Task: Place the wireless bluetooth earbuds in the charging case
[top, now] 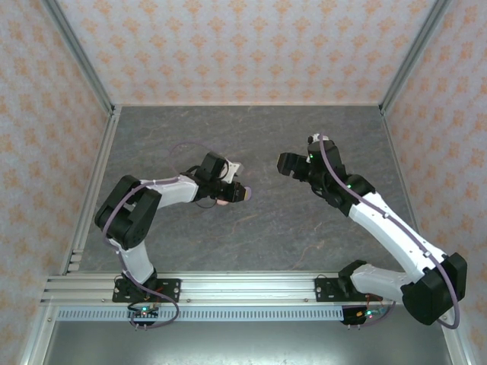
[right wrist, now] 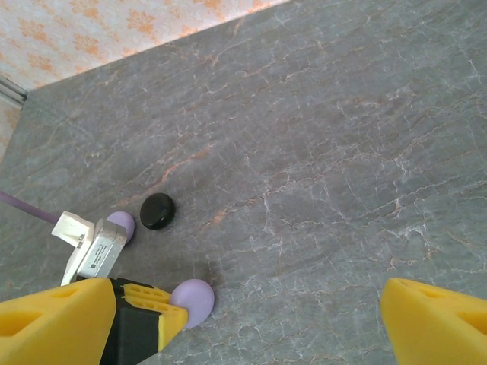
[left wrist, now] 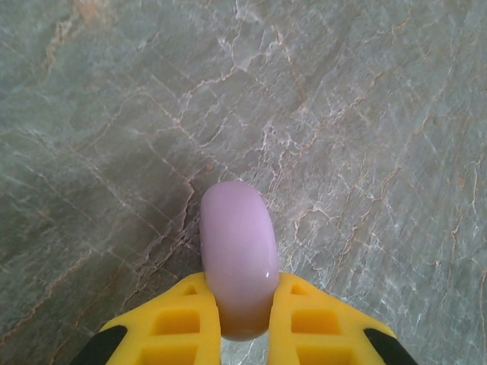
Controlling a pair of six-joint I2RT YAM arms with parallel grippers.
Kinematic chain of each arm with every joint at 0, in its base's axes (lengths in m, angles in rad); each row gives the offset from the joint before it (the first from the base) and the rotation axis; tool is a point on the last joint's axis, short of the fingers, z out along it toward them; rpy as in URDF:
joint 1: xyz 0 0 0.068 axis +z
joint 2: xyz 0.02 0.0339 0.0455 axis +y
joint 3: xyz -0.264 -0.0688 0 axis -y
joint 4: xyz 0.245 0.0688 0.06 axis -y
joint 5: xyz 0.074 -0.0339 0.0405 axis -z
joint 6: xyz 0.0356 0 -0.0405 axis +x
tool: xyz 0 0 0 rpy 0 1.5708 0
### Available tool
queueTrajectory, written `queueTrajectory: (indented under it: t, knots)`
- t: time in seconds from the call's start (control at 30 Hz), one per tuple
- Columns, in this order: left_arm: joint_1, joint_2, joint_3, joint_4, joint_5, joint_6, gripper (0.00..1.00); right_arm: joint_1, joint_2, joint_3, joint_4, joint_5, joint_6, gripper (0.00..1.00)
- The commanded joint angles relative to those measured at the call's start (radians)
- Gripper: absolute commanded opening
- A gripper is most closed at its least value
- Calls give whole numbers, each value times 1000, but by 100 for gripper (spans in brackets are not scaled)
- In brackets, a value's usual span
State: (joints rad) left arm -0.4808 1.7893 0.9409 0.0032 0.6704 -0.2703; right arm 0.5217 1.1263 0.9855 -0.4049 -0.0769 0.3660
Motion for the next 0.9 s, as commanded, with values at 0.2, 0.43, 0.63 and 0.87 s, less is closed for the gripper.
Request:
queueTrajectory:
  t: [0.2, 0.43, 0.63, 0.87]
  knots:
    - [8, -15, 28, -59, -45, 19, 45, -2, 4, 38, -36, 45, -35, 91]
    - [18, -136, 29, -82, -78, 43, 51, -9, -6, 77, -81, 119, -121, 97]
    - [42, -291, 8, -102, -137, 58, 59, -32, -50, 68, -76, 261, -213, 99]
    - [107, -600, -134, -73, -466, 76, 76, -94, -181, -106, 85, 521, -309, 99]
